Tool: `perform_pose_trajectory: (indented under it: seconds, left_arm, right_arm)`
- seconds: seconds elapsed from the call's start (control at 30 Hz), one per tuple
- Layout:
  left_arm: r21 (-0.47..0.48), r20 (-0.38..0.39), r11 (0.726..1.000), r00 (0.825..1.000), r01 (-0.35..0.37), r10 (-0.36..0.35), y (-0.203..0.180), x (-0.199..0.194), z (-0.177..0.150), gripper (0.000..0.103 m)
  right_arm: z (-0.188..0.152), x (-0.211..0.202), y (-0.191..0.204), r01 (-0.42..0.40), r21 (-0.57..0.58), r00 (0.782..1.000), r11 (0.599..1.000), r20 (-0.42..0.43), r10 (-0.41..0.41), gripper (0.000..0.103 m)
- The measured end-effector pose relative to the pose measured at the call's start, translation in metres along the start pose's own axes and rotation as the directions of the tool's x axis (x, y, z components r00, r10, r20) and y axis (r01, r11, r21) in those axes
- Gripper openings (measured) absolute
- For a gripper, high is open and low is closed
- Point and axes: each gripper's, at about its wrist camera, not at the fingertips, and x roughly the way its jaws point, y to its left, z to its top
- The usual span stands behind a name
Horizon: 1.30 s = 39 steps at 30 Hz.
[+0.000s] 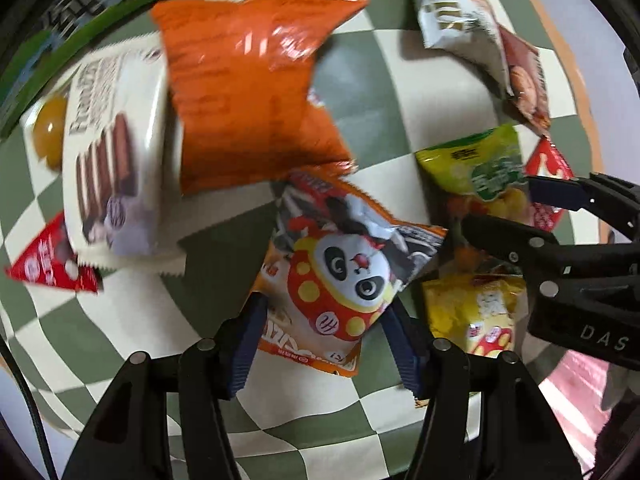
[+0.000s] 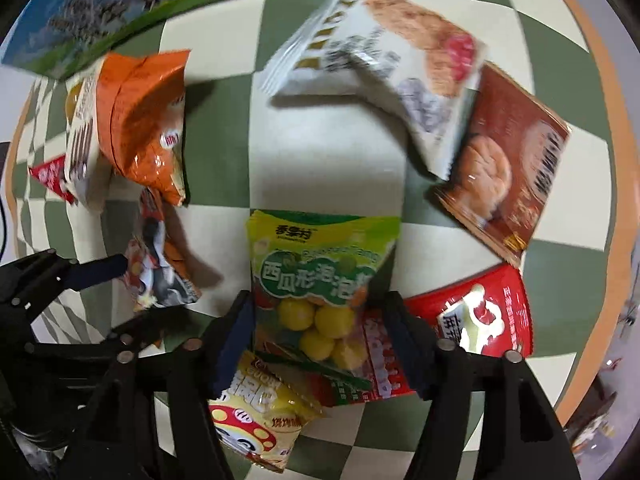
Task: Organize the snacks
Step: 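Grasp the panda-print bag with left tool while right tool grasps green PaoPaoTang bag, then carry both bags into the box and open both tools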
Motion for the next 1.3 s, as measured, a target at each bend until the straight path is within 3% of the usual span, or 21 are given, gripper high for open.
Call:
perform_pose_trajectory:
  seconds: [0.07, 0.17, 0.3, 0.37, 0.43, 0.53, 0.7, 0.83, 1.07, 1.3]
  left_arm:
    - [0.039, -0.008, 0.999, 1.000, 0.008, -0.008, -0.002, 0.001, 0.004, 0.057]
    - [0.061, -0.010, 0.998, 0.999, -0.034, 0.034, -0.006, 0.005, 0.008, 0.056]
    - [-0.129, 0.017, 0.992, 1.000, 0.013, -0.011, 0.013, 0.004, 0.011, 0.055]
    - [-0.272, 0.047, 0.960, 0.997, 0.066, -0.055, 0.033, 0.003, 0.008, 0.055]
    - [-0.350, 0.064, 0.930, 0.993, 0.115, -0.098, 0.046, 0.006, 0.006, 0.056]
    - [-0.332, 0.030, 0.936, 0.993, 0.118, -0.114, 0.052, 0.017, 0.012, 0.060]
    - [-0.306, 0.039, 0.950, 0.998, 0.059, -0.050, 0.045, 0.015, 0.011, 0.055]
    - [-0.305, 0.065, 0.952, 0.998, 0.007, 0.013, 0.029, 0.005, 0.006, 0.052]
    - [-0.291, 0.084, 0.957, 0.996, 0.019, 0.006, 0.017, -0.011, -0.009, 0.052]
    - [-0.275, 0.197, 0.957, 0.980, 0.091, -0.037, 0.030, -0.074, -0.017, 0.051]
  right_arm:
    - [-0.001, -0.003, -0.002, -0.010, 0.016, 1.000, 1.000, 0.016, 0.010, 0.069]
    - [-0.007, -0.006, -0.006, -0.013, 0.021, 0.999, 1.000, 0.031, 0.012, 0.069]
    - [-0.023, -0.009, -0.023, -0.026, 0.057, 0.998, 0.998, 0.063, 0.022, 0.067]
    - [-0.025, -0.006, -0.027, -0.026, 0.062, 0.997, 0.998, 0.072, 0.021, 0.064]
    - [-0.026, -0.007, -0.029, -0.025, 0.068, 0.997, 0.997, 0.072, 0.020, 0.064]
    - [-0.027, -0.008, -0.039, -0.046, 0.094, 0.996, 0.995, 0.080, 0.039, 0.066]
    - [-0.020, 0.003, -0.039, -0.034, 0.120, 0.997, 0.992, 0.074, 0.025, 0.069]
    - [-0.018, 0.006, -0.035, 0.027, 0.114, 0.996, 0.993, 0.083, -0.036, 0.055]
    - [-0.028, -0.013, -0.041, 0.007, 0.144, 0.991, 0.990, 0.129, -0.026, 0.051]
    - [-0.034, -0.061, -0.035, -0.087, 0.175, 0.976, 0.981, 0.212, 0.049, 0.051]
